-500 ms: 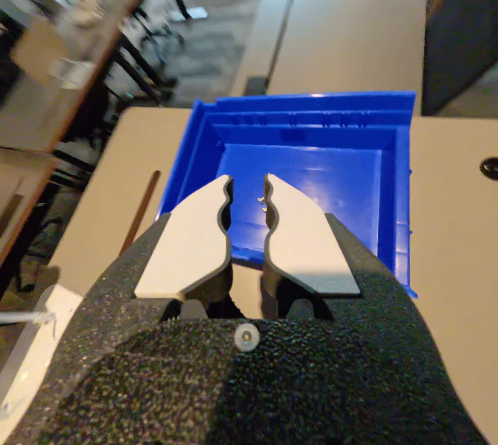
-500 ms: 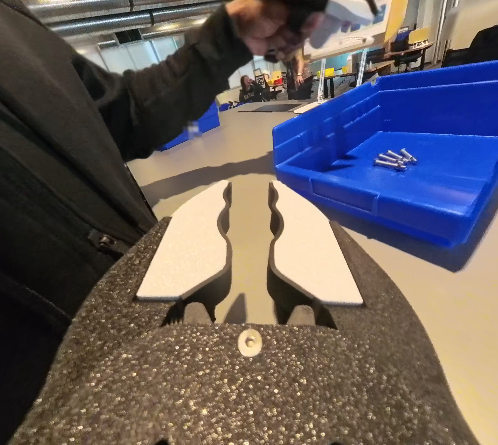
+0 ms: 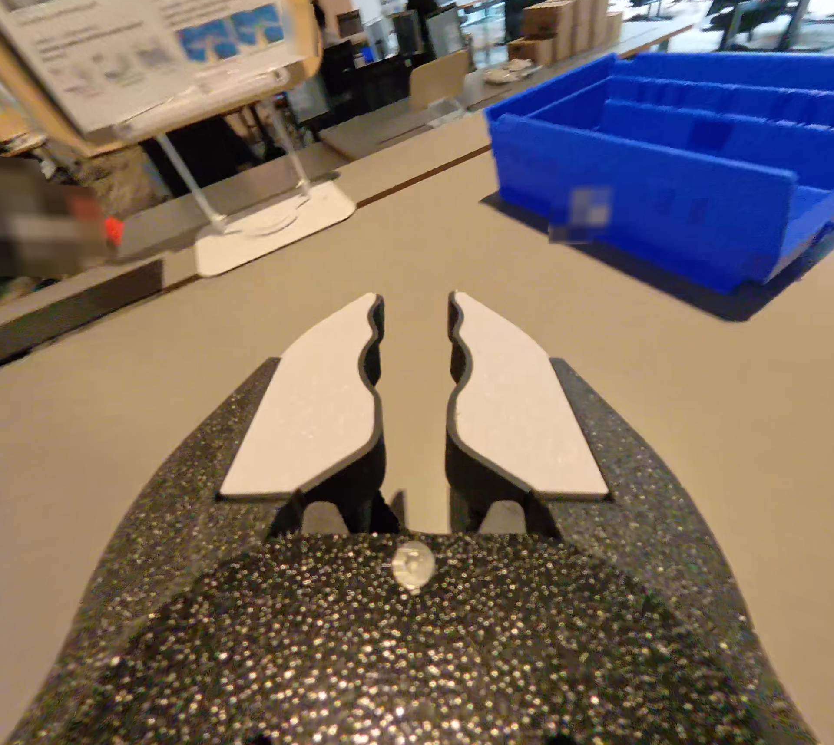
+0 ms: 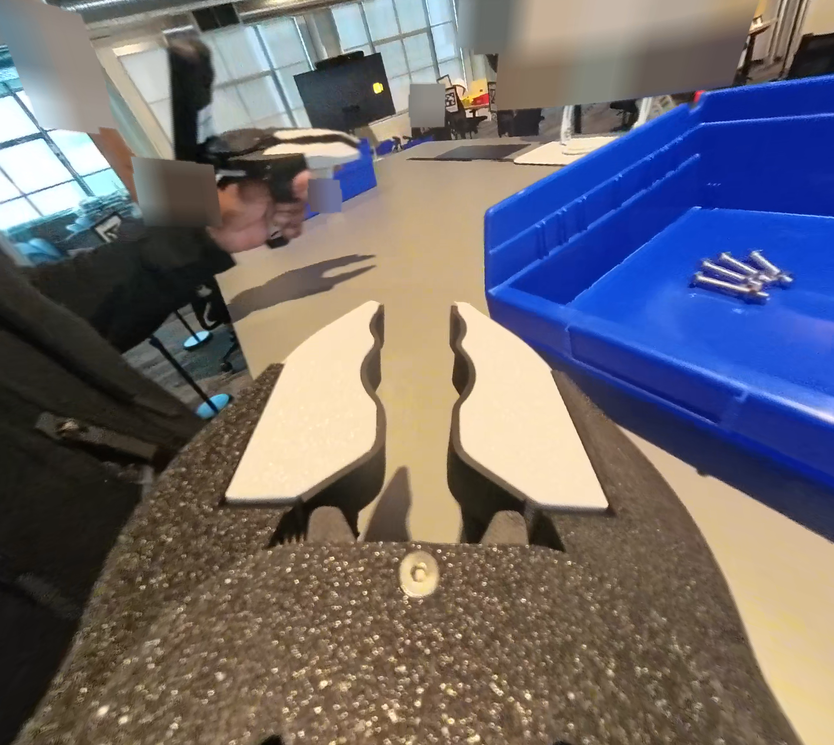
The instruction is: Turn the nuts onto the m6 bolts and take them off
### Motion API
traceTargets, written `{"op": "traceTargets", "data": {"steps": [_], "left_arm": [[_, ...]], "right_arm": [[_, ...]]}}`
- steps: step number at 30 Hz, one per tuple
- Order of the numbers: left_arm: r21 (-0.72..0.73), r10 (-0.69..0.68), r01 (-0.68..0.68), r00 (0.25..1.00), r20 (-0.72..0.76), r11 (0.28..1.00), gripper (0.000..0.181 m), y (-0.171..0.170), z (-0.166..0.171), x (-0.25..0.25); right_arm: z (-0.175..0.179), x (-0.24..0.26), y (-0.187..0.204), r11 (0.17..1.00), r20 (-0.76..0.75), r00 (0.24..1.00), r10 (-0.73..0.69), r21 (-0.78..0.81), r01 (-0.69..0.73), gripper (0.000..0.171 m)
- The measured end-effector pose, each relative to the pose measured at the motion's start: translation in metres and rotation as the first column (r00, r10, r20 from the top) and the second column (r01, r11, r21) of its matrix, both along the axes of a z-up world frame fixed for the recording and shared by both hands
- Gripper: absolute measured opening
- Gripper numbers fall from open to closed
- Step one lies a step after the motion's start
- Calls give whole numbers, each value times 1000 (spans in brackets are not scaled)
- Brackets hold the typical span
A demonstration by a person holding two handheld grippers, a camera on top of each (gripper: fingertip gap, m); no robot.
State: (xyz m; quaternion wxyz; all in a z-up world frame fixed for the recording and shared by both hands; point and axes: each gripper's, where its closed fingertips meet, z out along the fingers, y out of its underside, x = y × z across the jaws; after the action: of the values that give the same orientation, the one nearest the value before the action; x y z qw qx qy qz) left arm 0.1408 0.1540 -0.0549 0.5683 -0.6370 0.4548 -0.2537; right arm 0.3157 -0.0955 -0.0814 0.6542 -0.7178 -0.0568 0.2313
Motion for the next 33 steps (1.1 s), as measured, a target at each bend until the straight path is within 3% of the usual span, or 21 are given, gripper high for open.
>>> {"op": "traceTargets", "data": {"steps": [9,16,23,30,33], "left_arm": [[69,177,-172,982,-72,983,27,31,-20,-125],[105,178,-169,981,-83,980,28,56,-30,-199],[114,182,-180,983,-9,977,27,59,-39,-261],[192,387,-388,921,44,901,29,81,-13,-325],[150,467,-464,884,16,873,31,101,-16,-344]], "right_arm": [[-4,-34,48,991,56,990,-132,-28,133,32],[-7,-58,74,946,122,939,-320,0,323,32],[-10,-71,92,885,225,860,-459,30,465,32],[-14,-69,99,847,286,809,-514,18,531,32],[-15,-66,103,843,270,811,-519,4,538,32]]}}
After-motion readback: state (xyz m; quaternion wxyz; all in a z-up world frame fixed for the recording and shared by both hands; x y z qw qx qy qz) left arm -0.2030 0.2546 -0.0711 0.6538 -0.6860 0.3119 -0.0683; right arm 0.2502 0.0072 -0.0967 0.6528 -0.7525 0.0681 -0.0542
